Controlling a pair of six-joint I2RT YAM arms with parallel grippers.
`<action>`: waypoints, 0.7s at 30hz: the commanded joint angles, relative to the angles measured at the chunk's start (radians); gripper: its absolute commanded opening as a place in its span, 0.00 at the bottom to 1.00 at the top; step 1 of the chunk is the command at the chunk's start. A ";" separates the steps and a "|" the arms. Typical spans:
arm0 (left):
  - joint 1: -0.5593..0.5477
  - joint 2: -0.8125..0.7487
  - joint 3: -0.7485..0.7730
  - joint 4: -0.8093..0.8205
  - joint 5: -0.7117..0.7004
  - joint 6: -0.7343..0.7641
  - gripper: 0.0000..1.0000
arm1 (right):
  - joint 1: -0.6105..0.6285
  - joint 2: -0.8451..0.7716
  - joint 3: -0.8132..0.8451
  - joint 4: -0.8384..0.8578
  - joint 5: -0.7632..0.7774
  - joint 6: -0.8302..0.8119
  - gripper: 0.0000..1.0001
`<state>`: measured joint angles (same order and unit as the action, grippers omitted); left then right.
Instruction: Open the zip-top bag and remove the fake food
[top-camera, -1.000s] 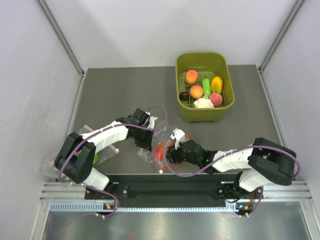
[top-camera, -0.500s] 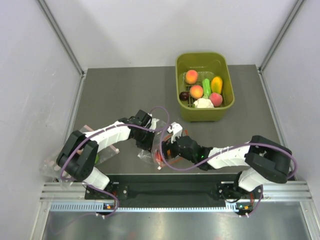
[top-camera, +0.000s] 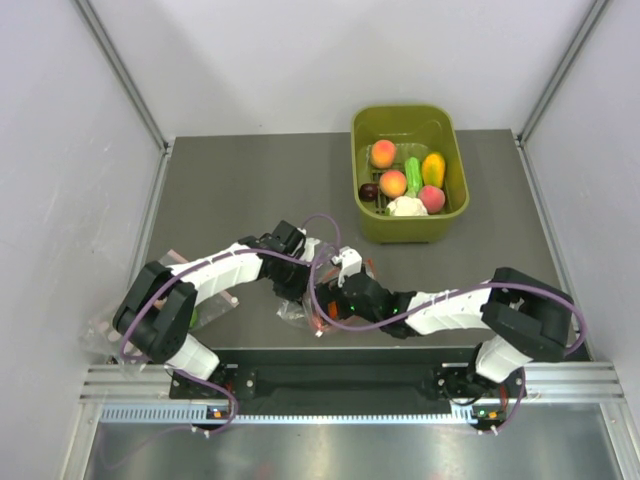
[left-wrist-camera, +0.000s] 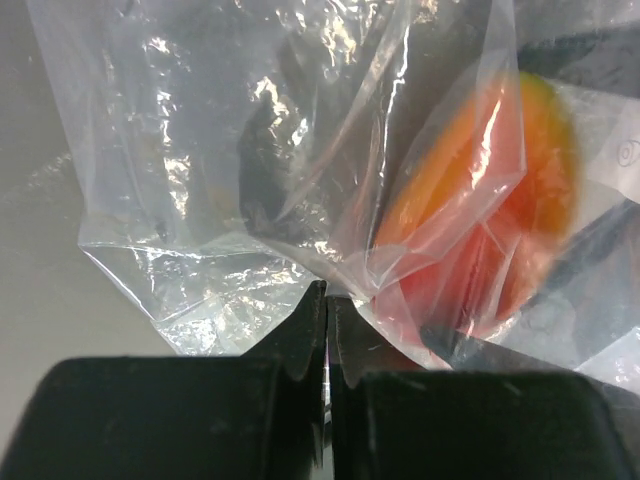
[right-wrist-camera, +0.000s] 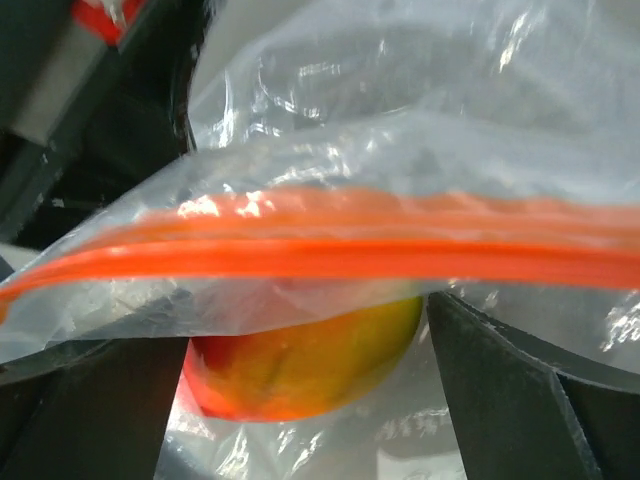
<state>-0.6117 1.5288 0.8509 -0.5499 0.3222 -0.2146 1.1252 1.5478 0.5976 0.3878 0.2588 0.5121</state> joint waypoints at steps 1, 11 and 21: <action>-0.011 -0.042 0.033 -0.005 -0.003 0.009 0.00 | 0.039 -0.035 0.027 -0.099 0.028 0.055 1.00; -0.016 -0.047 0.033 -0.008 -0.011 0.011 0.00 | 0.051 -0.064 -0.054 0.015 -0.036 0.123 0.86; -0.017 -0.064 0.031 -0.010 -0.035 0.012 0.00 | 0.051 -0.090 -0.117 0.115 -0.012 0.152 0.35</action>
<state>-0.6247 1.5078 0.8509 -0.5518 0.3058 -0.2142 1.1595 1.5005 0.5179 0.4530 0.2306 0.6514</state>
